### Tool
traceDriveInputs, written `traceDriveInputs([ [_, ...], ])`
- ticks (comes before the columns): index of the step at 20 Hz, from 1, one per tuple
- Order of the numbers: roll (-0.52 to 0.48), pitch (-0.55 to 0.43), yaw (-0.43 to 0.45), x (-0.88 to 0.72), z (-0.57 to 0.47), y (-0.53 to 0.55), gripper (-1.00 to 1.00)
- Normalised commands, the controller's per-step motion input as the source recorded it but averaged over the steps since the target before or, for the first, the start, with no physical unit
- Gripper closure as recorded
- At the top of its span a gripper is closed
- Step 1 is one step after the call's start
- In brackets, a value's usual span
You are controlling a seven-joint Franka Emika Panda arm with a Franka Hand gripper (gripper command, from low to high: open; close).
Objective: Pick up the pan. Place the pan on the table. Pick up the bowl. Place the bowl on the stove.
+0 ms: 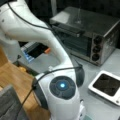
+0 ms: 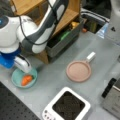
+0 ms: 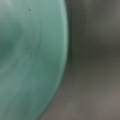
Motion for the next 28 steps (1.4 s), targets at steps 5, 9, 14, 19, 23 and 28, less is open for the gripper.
traceDriveInputs([
  [5, 0.060, -0.224, 0.050, -0.25, -0.17, 0.10, -1.00],
  [9, 0.051, -0.234, 0.046, -0.20, -0.19, 0.12, -1.00],
  [14, 0.052, -0.234, 0.080, -0.16, -0.26, 0.00, -1.00],
  [19, 0.062, -0.193, 0.104, -0.13, -0.18, -0.10, -1.00],
  [23, 0.083, -0.154, 0.105, -0.10, -0.11, -0.14, -1.00],
  [28, 0.103, -0.127, 0.095, -0.12, -0.06, -0.14, 1.00],
])
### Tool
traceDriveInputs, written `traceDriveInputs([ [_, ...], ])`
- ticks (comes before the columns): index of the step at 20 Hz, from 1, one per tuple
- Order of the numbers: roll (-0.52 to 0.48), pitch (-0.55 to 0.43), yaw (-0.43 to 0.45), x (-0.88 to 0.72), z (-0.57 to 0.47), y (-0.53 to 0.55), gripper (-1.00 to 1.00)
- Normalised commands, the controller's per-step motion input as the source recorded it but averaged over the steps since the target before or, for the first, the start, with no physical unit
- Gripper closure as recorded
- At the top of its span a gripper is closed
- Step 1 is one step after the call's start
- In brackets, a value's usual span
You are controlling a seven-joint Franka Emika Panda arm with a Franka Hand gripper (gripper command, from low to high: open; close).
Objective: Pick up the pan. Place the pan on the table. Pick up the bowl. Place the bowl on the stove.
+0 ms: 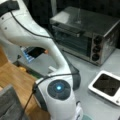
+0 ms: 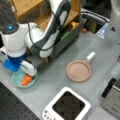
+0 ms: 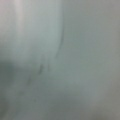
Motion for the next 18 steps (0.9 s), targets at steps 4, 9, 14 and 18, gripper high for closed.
traceDriveInputs([
  [4, 0.122, -0.120, 0.075, -0.13, 0.00, -0.14, 1.00],
  [9, 0.143, -0.098, 0.033, -0.11, 0.02, -0.08, 1.00],
  [14, 0.169, -0.058, 0.004, -0.08, 0.06, -0.05, 1.00],
  [18, 0.173, -0.028, -0.019, 0.00, 0.07, -0.02, 1.00],
])
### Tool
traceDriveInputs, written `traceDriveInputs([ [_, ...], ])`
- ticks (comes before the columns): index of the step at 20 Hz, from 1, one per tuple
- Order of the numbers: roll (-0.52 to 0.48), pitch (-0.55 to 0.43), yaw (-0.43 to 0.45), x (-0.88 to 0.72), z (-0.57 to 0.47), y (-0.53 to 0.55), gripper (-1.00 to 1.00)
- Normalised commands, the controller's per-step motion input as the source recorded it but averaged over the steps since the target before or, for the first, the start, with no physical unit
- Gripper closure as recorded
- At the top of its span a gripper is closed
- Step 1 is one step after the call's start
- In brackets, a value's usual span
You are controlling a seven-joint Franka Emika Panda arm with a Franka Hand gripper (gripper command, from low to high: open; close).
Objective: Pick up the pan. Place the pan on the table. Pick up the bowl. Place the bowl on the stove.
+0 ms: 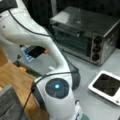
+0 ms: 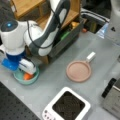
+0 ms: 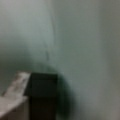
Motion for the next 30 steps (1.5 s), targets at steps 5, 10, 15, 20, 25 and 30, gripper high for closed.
traceDriveInputs([
  [5, 0.151, 0.027, -0.043, 0.06, 0.10, -0.12, 1.00],
  [10, 0.177, 0.087, -0.084, 0.15, 0.21, -0.14, 1.00],
  [15, 0.216, 0.152, -0.096, 0.23, 0.36, -0.11, 1.00],
  [20, 0.247, 0.187, -0.147, 0.31, 0.48, 0.01, 1.00],
  [25, 0.249, 0.170, -0.176, 0.32, 0.35, 0.08, 1.00],
  [30, 0.268, 0.125, -0.188, 0.29, 0.30, 0.26, 1.00],
])
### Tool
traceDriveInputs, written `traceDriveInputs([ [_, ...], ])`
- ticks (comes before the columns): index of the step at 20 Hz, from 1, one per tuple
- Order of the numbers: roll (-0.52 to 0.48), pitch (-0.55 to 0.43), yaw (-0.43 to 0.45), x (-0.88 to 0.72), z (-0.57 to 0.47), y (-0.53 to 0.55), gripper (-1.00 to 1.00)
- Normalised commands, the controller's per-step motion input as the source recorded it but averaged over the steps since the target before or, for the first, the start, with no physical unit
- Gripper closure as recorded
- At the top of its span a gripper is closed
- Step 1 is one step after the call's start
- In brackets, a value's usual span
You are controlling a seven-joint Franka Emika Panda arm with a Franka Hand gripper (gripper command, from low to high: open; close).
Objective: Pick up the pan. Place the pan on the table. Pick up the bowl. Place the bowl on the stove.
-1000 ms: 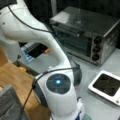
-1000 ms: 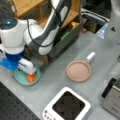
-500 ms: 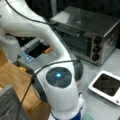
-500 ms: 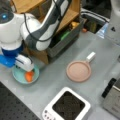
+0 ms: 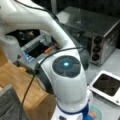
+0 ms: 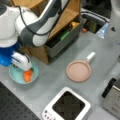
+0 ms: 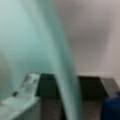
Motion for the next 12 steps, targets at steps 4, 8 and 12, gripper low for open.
traceDriveInputs([
  [4, 0.235, 0.129, -0.255, 0.27, 0.28, 0.52, 1.00],
  [8, 0.145, 0.128, -0.259, 0.22, 0.22, 0.61, 1.00],
  [12, 0.051, 0.104, -0.211, 0.13, 0.11, 0.31, 1.00],
])
